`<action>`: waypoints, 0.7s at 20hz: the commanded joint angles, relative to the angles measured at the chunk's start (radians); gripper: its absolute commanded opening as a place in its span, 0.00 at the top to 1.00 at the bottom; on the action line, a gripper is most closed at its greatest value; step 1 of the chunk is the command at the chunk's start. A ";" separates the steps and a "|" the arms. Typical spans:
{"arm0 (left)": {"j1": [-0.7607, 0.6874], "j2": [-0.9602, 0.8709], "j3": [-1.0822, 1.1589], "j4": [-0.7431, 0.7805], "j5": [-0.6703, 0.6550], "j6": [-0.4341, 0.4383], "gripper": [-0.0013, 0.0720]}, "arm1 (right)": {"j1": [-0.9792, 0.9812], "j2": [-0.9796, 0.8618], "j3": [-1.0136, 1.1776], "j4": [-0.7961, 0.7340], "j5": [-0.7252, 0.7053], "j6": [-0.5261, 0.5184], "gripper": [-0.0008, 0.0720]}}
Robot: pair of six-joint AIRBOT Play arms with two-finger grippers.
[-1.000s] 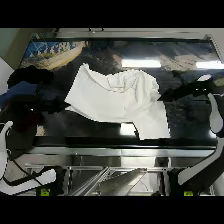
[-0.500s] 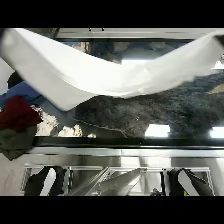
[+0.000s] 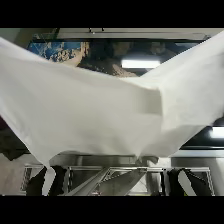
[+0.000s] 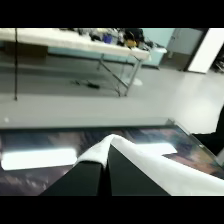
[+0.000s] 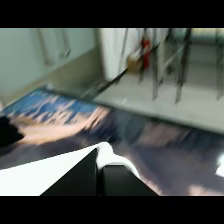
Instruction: Fold the shirts.
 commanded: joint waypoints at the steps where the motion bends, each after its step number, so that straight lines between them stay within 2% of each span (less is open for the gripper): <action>1: -0.225 -0.196 -0.138 0.197 -0.025 0.003 0.97 | 0.123 -0.223 -0.103 -0.045 -0.019 -0.004 0.97; 4: -0.399 -0.418 -0.231 0.365 -0.188 0.003 0.97 | 0.151 -0.471 -0.116 -0.057 -0.045 -0.032 0.97; 8: -0.479 -0.737 -0.224 0.389 -0.358 0.047 0.97 | 0.155 -0.748 -0.115 -0.034 -0.121 -0.050 0.97; 12: -0.481 -0.984 -0.041 0.406 -0.360 0.037 0.97 | 0.123 -0.902 -0.094 0.093 -0.139 -0.090 0.97; 14: -0.496 -1.058 0.043 0.406 -0.352 0.035 0.97 | 0.109 -0.939 -0.058 0.097 -0.143 -0.089 0.97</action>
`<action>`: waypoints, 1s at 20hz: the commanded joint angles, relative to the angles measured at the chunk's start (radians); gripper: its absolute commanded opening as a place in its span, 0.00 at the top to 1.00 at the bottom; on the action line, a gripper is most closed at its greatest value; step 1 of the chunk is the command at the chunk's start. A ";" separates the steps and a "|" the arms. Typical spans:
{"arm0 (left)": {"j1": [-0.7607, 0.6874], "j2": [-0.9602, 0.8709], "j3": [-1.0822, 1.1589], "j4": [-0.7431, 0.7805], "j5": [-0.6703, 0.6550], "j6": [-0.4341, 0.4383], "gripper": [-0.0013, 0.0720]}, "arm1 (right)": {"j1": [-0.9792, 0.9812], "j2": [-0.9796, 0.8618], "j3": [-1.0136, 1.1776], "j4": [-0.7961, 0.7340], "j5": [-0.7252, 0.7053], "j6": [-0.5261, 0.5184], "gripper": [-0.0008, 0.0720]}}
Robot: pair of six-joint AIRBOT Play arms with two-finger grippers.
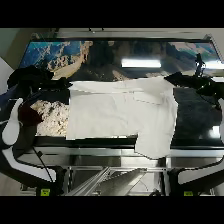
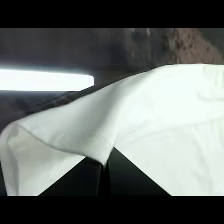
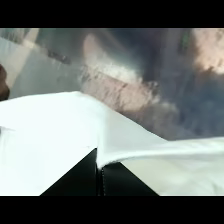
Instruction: Fold the shirts.
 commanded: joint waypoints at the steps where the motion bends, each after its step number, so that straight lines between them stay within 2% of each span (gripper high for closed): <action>1: -0.021 -0.164 0.144 0.019 -0.006 -0.003 0.97 | -0.019 -0.101 0.055 0.044 -0.012 -0.005 0.97; 5: -0.023 -0.217 0.287 0.064 0.020 -0.024 0.97 | -0.038 -0.146 0.120 -0.032 0.002 0.064 0.97; 9: -0.055 -0.245 0.358 0.325 0.154 -0.121 0.97 | -0.035 -0.154 0.121 -0.253 0.016 0.082 0.97; 12: -0.081 -0.246 0.358 0.434 0.216 -0.144 0.97 | -0.043 -0.151 0.121 -0.293 0.030 0.081 0.97; 16: -0.081 -0.246 0.358 0.448 0.214 -0.149 0.97 | -0.043 -0.151 0.121 -0.353 0.008 0.081 0.96; 20: -0.081 -0.246 0.372 0.455 0.194 -0.165 0.97 | -0.042 -0.151 0.121 -0.346 -0.006 0.077 0.96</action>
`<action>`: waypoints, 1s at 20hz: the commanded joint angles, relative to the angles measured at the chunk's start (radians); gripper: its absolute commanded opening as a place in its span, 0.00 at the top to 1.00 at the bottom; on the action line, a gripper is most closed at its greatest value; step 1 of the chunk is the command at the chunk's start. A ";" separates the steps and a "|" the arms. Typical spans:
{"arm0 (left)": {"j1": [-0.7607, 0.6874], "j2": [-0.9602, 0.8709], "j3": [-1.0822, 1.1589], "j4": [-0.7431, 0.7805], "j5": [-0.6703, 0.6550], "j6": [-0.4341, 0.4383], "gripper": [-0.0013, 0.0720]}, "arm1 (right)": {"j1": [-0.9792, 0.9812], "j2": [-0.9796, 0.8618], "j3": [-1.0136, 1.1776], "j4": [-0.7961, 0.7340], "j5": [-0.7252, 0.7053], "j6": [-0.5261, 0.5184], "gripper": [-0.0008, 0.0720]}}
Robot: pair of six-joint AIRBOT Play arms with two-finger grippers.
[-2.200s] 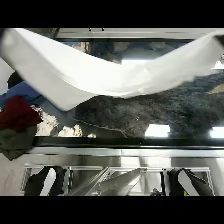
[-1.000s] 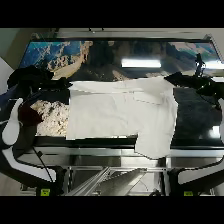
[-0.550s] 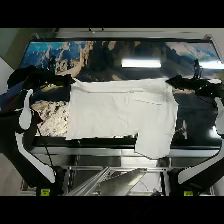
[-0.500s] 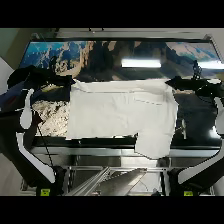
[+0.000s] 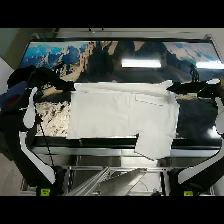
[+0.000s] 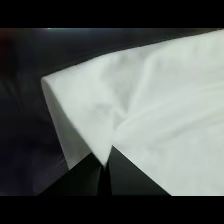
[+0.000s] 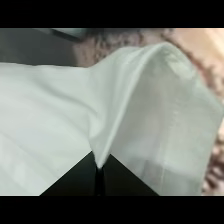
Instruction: Fold the shirts.
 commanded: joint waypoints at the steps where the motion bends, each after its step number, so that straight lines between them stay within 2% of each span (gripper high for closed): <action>1: -0.004 -0.001 0.030 0.023 0.006 -0.016 0.97 | 0.001 0.000 0.001 -0.002 -0.023 -0.002 0.96; 3: -0.004 -0.001 0.076 0.024 0.040 -0.023 0.97 | 0.001 0.000 0.001 0.047 -0.055 -0.002 0.96; 7: -0.004 -0.003 0.104 0.035 0.109 -0.041 0.97 | 0.001 -0.001 0.001 0.043 -0.134 -0.001 0.96; 9: -0.004 -0.010 0.104 0.032 0.125 -0.050 0.97 | 0.001 -0.001 0.001 0.010 -0.146 0.003 0.96; 13: -0.004 -0.040 0.104 0.033 0.137 -0.075 0.97 | 0.001 -0.001 0.001 -0.143 -0.134 0.098 0.96; 20: -0.007 -0.042 0.104 0.076 0.107 -0.119 0.97 | 0.001 -0.001 0.001 -0.153 -0.131 0.100 0.96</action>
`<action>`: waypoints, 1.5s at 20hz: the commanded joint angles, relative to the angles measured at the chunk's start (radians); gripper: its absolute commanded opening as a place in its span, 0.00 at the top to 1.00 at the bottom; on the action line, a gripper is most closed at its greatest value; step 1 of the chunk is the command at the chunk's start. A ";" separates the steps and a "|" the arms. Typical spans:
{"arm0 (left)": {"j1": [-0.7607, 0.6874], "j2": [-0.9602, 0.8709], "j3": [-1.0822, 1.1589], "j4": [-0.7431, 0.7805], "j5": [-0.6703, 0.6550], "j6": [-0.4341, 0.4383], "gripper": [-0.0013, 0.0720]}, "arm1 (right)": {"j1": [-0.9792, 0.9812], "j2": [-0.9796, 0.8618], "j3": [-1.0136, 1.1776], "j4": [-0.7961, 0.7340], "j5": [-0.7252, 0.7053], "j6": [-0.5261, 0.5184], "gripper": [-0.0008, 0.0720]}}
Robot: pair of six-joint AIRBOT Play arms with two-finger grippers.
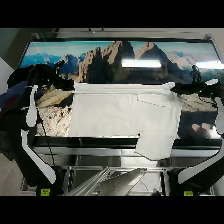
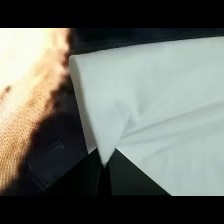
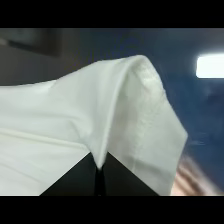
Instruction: Fold the shirts.
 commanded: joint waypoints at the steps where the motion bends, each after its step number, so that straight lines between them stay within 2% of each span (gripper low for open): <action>1: -0.004 -0.002 0.001 0.017 -0.006 -0.019 0.97 | 0.000 -0.001 0.001 -0.017 -0.002 0.008 0.96; 3: -0.004 -0.002 0.001 0.008 0.006 -0.025 0.96 | 0.000 0.000 0.001 -0.007 0.010 0.008 0.96; 4: -0.003 -0.002 0.001 -0.004 0.022 -0.027 0.94 | 0.001 0.005 0.001 -0.006 0.019 0.008 0.90; 5: -0.003 -0.002 0.006 -0.009 0.040 -0.027 0.51 | 0.001 0.013 0.001 -0.006 0.019 0.009 0.70; 6: -0.003 -0.002 0.018 -0.007 0.064 -0.042 0.13 | 0.000 0.027 0.001 -0.007 0.022 0.017 0.64; 8: 0.007 -0.002 0.067 0.000 0.135 -0.082 0.12 | -0.002 0.072 0.001 -0.027 0.029 0.024 0.61; 10: 0.025 -0.002 0.132 0.000 0.235 -0.127 0.12 | -0.011 0.137 0.001 -0.102 0.043 0.097 0.29; 11: 0.040 0.001 0.158 0.000 0.300 -0.156 0.12 | -0.020 0.174 0.001 -0.144 0.072 0.145 0.27; 13: 0.068 0.032 0.125 0.000 0.404 -0.175 0.12 | -0.054 0.238 -0.004 -0.173 0.194 0.169 0.27; 15: 0.090 0.102 -0.009 0.000 0.435 -0.161 0.12 | -0.108 0.283 -0.037 -0.174 0.322 0.190 0.27; 17: 0.111 0.205 -0.216 0.003 0.404 -0.127 0.12 | -0.182 0.328 -0.113 -0.174 0.398 0.207 0.27; 19: 0.132 0.326 -0.456 0.061 0.318 -0.096 0.12 | -0.264 0.389 -0.219 -0.175 0.451 0.203 0.30; 21: 0.148 0.426 -0.665 0.083 0.224 -0.083 0.12 | -0.340 0.466 -0.340 -0.174 0.433 0.188 0.30; 23: 0.150 0.496 -0.830 0.035 0.165 -0.059 0.12 | -0.420 0.555 -0.455 -0.175 0.356 0.179 0.30; 26: 0.116 0.564 -1.036 0.014 0.100 -0.049 0.12 | -0.507 0.623 -0.545 -0.174 0.298 0.175 0.30; 29: 0.069 0.598 -1.128 -0.073 -0.010 -0.003 0.12 | -0.525 0.626 -0.559 -0.174 0.348 0.175 0.30; 30: 0.055 0.608 -1.138 -0.132 -0.042 0.023 0.17 | -0.524 0.626 -0.568 -0.172 0.371 0.172 0.30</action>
